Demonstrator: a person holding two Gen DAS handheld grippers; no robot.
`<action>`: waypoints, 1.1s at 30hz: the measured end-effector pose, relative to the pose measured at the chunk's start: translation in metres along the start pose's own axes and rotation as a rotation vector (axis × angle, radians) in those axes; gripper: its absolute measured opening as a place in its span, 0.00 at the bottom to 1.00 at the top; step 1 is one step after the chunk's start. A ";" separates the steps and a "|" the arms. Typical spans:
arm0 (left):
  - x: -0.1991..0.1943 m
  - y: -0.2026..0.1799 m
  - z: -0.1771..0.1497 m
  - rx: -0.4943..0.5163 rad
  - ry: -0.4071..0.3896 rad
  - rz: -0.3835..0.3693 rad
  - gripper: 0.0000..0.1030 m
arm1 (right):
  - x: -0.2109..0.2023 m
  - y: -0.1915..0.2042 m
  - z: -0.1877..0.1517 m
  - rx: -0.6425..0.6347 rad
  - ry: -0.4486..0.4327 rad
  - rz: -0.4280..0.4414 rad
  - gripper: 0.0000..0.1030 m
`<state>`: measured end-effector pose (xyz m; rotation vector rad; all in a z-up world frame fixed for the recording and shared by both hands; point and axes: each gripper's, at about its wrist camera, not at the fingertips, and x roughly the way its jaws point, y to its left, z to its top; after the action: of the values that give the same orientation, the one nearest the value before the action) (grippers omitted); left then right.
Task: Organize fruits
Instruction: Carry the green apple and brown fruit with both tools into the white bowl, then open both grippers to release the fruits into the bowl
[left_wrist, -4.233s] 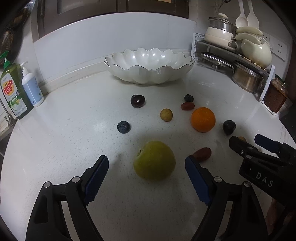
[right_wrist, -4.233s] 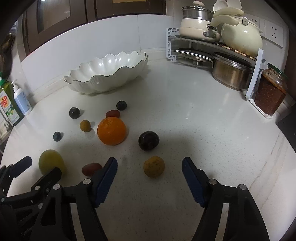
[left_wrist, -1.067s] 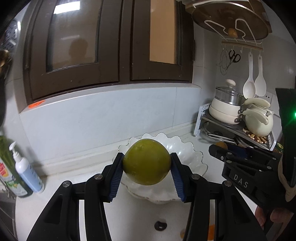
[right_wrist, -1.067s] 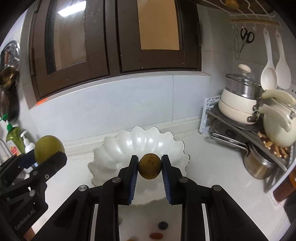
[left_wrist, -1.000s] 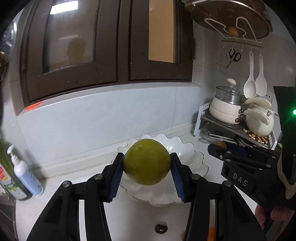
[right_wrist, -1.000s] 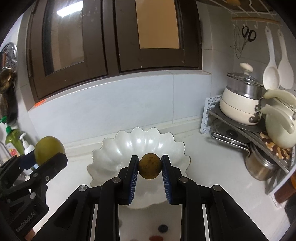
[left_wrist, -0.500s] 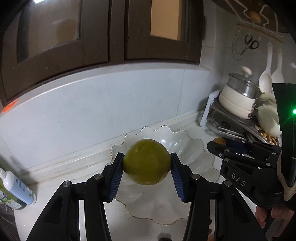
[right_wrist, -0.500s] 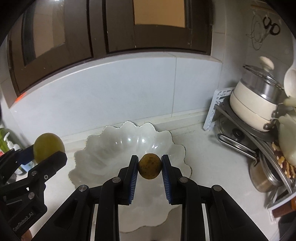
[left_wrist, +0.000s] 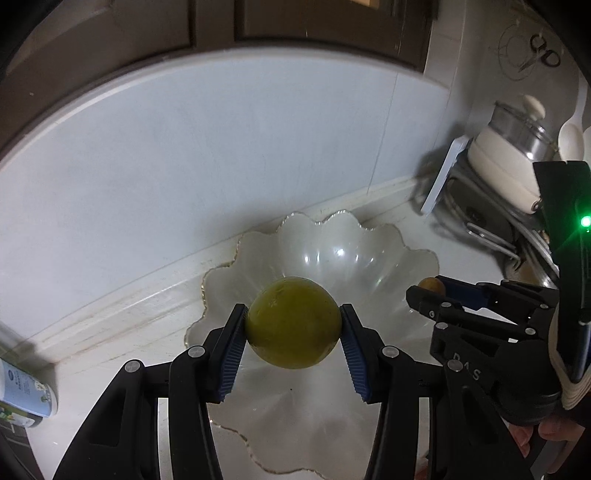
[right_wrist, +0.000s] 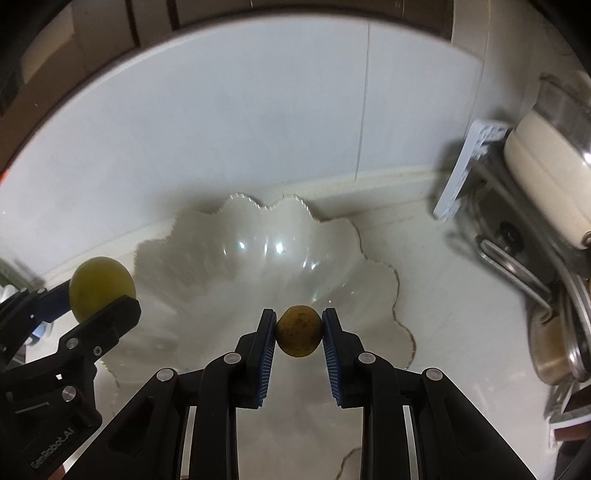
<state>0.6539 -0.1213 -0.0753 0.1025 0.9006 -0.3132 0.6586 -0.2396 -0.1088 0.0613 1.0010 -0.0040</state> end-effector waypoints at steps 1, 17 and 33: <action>0.005 -0.001 0.001 0.004 0.011 0.005 0.48 | 0.005 0.000 -0.001 -0.001 0.014 -0.001 0.26; 0.075 -0.001 -0.005 0.003 0.220 -0.003 0.48 | 0.055 -0.003 -0.001 -0.032 0.156 -0.032 0.26; 0.075 -0.005 -0.005 0.037 0.235 0.060 0.58 | 0.063 -0.007 0.000 -0.030 0.171 -0.056 0.44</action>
<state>0.6923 -0.1418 -0.1371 0.2032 1.1222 -0.2651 0.6918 -0.2454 -0.1620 0.0062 1.1728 -0.0360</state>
